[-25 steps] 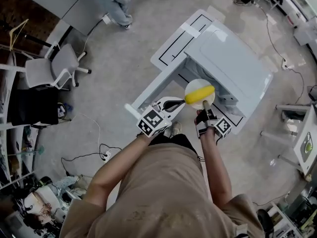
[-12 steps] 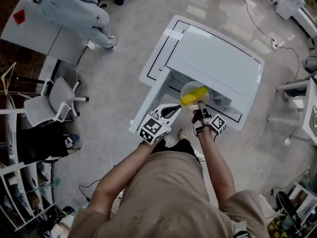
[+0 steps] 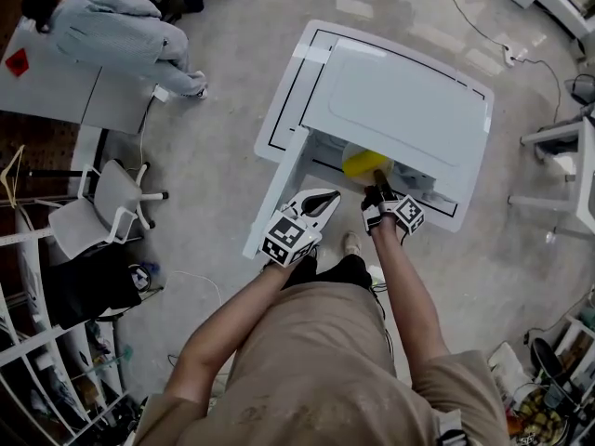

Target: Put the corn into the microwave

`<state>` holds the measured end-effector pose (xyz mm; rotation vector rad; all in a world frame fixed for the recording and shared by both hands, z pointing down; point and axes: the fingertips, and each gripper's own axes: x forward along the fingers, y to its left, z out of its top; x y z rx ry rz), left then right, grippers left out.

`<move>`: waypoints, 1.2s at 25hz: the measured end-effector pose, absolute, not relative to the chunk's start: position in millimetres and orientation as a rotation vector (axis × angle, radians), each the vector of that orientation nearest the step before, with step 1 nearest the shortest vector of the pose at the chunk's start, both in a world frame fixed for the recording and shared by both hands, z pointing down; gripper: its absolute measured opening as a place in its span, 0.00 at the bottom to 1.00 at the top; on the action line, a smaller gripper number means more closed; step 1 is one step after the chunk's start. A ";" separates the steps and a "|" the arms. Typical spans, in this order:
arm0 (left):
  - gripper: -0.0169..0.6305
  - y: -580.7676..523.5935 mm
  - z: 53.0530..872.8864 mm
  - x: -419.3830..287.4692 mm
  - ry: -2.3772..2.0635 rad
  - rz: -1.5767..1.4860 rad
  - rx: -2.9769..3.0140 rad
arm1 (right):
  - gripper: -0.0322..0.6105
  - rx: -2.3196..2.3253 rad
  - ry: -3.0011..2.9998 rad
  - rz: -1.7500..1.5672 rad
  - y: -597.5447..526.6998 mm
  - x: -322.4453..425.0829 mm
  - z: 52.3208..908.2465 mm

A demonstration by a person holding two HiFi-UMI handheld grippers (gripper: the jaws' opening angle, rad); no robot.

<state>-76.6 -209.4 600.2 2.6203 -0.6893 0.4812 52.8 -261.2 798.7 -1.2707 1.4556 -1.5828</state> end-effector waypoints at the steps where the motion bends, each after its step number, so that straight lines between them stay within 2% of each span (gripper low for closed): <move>1: 0.04 -211.2 603.2 -76.0 -0.687 0.485 2.615 | 0.09 -1.276 1.447 -1.574 -264.4 55.5 802.1; 21: 0.04 -217.5 621.9 -85.0 -0.668 0.513 2.577 | 0.09 -1.353 1.292 -1.547 -296.3 67.0 828.1; 30: 0.04 -211.8 618.8 -85.5 -0.635 0.494 2.574 | 0.10 -1.431 1.191 -1.666 -298.7 63.5 833.7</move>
